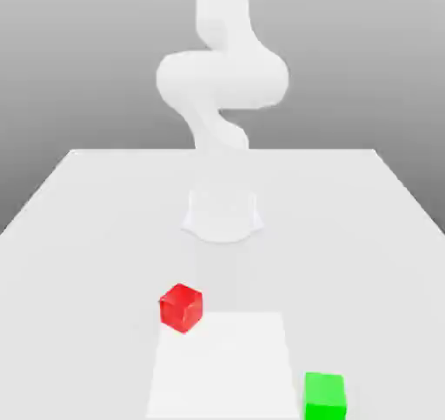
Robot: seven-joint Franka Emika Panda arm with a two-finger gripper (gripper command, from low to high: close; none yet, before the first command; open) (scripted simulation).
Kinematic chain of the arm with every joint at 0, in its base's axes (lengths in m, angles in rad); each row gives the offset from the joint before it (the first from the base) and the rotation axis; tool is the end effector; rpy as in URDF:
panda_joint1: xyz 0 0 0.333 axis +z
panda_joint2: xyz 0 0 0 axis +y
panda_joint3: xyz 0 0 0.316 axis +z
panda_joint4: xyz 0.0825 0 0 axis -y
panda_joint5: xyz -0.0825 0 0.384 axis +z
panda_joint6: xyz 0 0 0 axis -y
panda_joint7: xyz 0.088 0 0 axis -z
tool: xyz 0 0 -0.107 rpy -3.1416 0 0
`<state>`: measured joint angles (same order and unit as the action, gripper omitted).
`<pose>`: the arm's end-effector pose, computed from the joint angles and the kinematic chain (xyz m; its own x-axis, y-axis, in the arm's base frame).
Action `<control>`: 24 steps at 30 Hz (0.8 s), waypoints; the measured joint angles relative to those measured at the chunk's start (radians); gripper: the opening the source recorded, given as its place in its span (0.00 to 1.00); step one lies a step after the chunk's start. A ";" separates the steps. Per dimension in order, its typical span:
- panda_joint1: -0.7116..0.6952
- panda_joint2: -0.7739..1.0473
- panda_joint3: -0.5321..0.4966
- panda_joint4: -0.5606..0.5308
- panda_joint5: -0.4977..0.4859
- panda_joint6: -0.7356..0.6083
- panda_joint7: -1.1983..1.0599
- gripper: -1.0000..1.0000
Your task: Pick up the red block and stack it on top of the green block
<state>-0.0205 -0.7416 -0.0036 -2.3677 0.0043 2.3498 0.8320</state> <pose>0.3720 -0.0094 0.6610 0.4871 -0.7539 0.4409 -0.5695 -0.6569 -0.4940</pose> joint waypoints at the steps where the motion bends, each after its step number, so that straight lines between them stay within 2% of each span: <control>1: -0.010 0.029 -0.001 -0.033 0.002 0.024 0.016 0.50; 16: -0.161 0.506 0.004 -0.532 0.001 0.411 0.293 0.50; 19: -0.183 0.707 0.000 -0.568 0.000 0.567 0.329 0.50; 23: -0.184 0.871 0.002 -0.556 0.003 0.704 0.333 0.50; 24: -0.184 0.901 0.001 -0.552 0.002 0.730 0.334 0.00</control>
<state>-0.2041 0.1596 -0.0022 -2.9196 0.0067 3.0796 1.1659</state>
